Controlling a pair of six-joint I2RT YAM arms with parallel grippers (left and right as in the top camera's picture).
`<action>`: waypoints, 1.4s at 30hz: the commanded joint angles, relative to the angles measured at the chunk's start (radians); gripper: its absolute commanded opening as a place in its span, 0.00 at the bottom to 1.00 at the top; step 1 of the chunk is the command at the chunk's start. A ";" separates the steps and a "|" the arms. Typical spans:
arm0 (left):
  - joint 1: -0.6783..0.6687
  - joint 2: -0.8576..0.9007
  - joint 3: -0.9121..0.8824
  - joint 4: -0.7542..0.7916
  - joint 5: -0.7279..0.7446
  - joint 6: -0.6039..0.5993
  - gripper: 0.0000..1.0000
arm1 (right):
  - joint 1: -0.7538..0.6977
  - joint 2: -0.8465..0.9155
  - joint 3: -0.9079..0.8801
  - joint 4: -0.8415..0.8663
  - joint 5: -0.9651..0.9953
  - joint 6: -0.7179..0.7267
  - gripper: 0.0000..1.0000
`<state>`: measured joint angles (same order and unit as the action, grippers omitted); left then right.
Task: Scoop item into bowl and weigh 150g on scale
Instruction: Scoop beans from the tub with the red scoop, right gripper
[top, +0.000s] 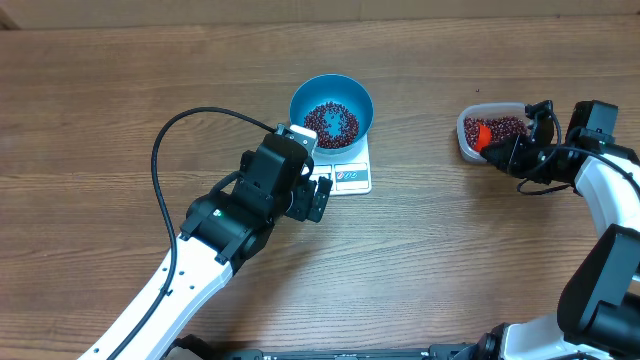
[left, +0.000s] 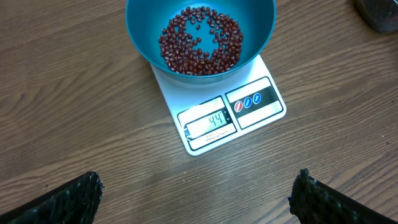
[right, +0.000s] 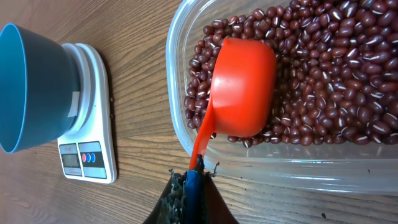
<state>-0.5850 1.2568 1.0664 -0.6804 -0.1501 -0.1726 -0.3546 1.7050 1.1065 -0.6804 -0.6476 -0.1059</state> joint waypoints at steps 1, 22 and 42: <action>0.005 0.000 -0.006 0.003 0.010 0.015 1.00 | 0.005 0.009 0.000 0.009 -0.060 0.002 0.04; 0.005 0.000 -0.006 0.003 0.010 0.015 1.00 | -0.128 0.042 -0.001 0.002 -0.161 0.006 0.04; 0.005 0.000 -0.006 0.003 0.010 0.015 1.00 | -0.225 0.115 -0.001 0.026 -0.337 0.032 0.04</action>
<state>-0.5850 1.2568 1.0664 -0.6804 -0.1501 -0.1726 -0.5667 1.8133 1.1065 -0.6674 -0.9173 -0.0910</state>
